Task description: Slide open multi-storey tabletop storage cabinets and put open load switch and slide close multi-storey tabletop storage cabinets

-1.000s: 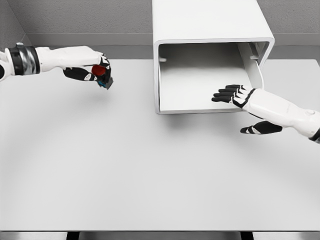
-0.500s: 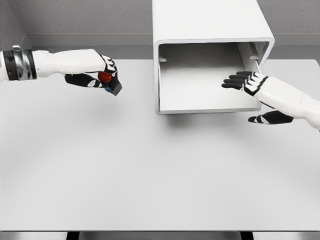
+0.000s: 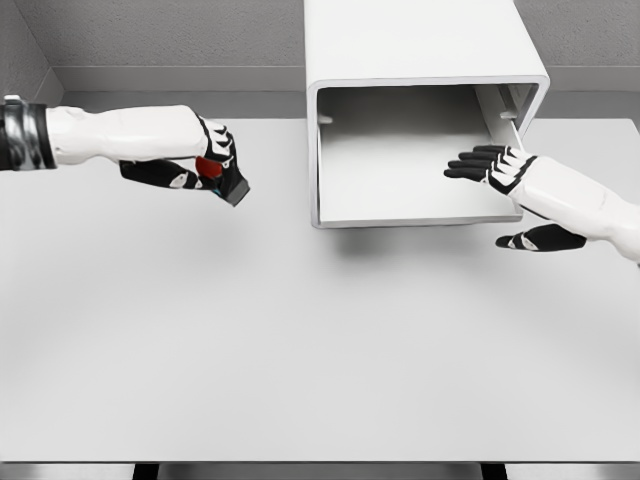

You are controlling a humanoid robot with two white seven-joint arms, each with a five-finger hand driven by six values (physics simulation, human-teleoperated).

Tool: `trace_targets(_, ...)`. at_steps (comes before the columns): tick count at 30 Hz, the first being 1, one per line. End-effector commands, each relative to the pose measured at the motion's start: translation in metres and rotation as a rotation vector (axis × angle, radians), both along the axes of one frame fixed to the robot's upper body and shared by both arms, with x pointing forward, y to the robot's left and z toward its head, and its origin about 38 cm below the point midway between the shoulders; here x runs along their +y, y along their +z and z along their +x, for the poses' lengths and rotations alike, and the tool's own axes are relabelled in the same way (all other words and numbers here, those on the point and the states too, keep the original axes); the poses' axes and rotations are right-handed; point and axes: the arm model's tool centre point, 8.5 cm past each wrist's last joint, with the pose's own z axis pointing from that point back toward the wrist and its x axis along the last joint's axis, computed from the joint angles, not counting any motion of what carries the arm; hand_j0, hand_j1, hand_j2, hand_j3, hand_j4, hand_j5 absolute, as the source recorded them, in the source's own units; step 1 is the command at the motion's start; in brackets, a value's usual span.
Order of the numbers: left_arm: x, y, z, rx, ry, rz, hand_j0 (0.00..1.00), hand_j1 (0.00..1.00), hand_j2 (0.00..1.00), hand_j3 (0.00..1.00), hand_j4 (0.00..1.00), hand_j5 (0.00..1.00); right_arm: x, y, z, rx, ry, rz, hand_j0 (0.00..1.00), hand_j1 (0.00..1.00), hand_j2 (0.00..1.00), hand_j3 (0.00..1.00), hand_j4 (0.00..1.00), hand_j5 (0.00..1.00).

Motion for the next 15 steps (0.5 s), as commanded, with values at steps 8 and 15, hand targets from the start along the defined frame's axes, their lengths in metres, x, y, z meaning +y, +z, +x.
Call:
trace_targets(8,-0.016,0.022,-0.023,-0.029,-0.089,-0.034,0.36,0.36,0.36,0.36,0.36,0.36,0.006,-0.01,-0.003,0.024,0.007,0.026,1.0,1.0,1.0,1.0,1.0,1.0)
trace_targets(15,-0.022,0.036,-0.027,-0.056,-0.115,-0.047,0.36,0.36,0.36,0.36,0.36,0.36,0.003,-0.006,-0.002,0.016,0.001,0.024,1.0,1.0,1.0,1.0,1.0,1.0)
